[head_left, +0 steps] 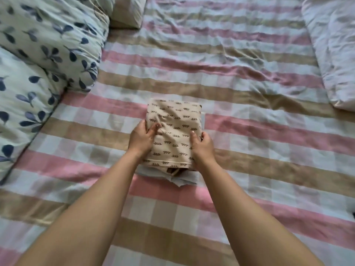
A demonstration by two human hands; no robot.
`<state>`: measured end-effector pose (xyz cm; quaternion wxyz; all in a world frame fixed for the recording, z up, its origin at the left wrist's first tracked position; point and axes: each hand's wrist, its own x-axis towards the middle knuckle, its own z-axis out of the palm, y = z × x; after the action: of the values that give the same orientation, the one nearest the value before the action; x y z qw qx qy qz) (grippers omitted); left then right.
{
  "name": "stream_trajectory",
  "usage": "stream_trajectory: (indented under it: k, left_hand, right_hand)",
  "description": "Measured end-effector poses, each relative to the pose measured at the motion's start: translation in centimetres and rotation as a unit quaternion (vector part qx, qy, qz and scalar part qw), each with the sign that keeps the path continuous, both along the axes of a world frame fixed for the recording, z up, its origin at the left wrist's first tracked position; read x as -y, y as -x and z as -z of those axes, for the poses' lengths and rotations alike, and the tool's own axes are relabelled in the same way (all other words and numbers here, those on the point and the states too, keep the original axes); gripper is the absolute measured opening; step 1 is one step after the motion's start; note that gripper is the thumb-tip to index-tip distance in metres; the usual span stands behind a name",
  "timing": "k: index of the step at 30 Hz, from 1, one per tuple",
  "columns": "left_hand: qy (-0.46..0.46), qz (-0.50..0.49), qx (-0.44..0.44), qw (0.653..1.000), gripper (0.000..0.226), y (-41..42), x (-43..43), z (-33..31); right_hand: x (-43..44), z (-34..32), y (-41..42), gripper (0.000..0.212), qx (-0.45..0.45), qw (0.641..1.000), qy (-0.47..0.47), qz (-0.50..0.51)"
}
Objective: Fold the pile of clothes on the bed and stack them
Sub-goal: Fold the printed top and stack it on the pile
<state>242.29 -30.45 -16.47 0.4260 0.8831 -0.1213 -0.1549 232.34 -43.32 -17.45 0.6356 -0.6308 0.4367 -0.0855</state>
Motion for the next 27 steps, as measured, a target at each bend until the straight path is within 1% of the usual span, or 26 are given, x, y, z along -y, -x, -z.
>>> stream_trajectory:
  k: [3, 9, 12, 15, 17, 18, 20, 22, 23, 25, 27]
  left_hand:
    - [-0.044, -0.008, -0.024, 0.999, 0.027, -0.1, 0.0, 1.9]
    - [-0.127, -0.024, -0.016, 0.992, 0.032, 2.7, -2.5, 2.9]
    - [-0.134, -0.038, -0.045, 0.989, 0.038, 4.7, -4.4, 2.9]
    - [-0.135, -0.092, -0.091, 0.982, 0.031, 6.5, -5.5, 2.7]
    - [-0.146, -0.115, -0.099, 0.978, 0.027, 8.1, -5.8, 2.1]
    - [-0.153, -0.112, -0.097, 0.977, 0.021, 9.3, -5.8, 1.6]
    - [-0.172, -0.063, -0.089, 0.979, 0.009, 12.2, -5.5, 0.4]
    - [-0.195, 0.042, -0.066, 0.978, 0.002, 15.5, -4.7, -1.2]
    - [-0.208, 0.105, -0.053, 0.971, 0.001, 17.3, -4.0, -2.2]
    - [-0.233, 0.216, -0.036, 0.947, 0.011, 20.7, -2.4, -3.9]
    - [-0.247, 0.296, -0.027, 0.922, 0.023, 24.3, -0.4, -5.5]
  right_hand:
    - [0.1, 1.7, -0.3, 0.028, -0.049, 0.999, -0.004, -0.003]
    - [-0.9, 1.5, 3.1, 0.038, -0.1, 0.993, 0.037, -0.05]
    - [-2.1, 1.6, 6.0, 0.033, -0.148, 0.983, 0.058, -0.091]
    - [-2.5, 1.3, 8.0, 0.029, -0.177, 0.974, 0.062, -0.129]
    - [-2.3, 0.7, 9.6, 0.025, -0.195, 0.965, 0.065, -0.164]
    - [-2.1, 0.2, 10.7, 0.024, -0.208, 0.959, 0.072, -0.177]
    - [-1.6, -1.0, 13.2, 0.024, -0.247, 0.942, 0.107, -0.203]
    - [-0.9, -2.6, 16.6, 0.024, -0.276, 0.92, 0.162, -0.227]
    - [-0.5, -3.4, 18.6, 0.025, -0.282, 0.912, 0.185, -0.234]
    - [0.3, -4.9, 22.4, 0.028, -0.29, 0.901, 0.207, -0.246]
    - [1.4, -6.3, 26.8, 0.029, -0.299, 0.897, 0.215, -0.246]
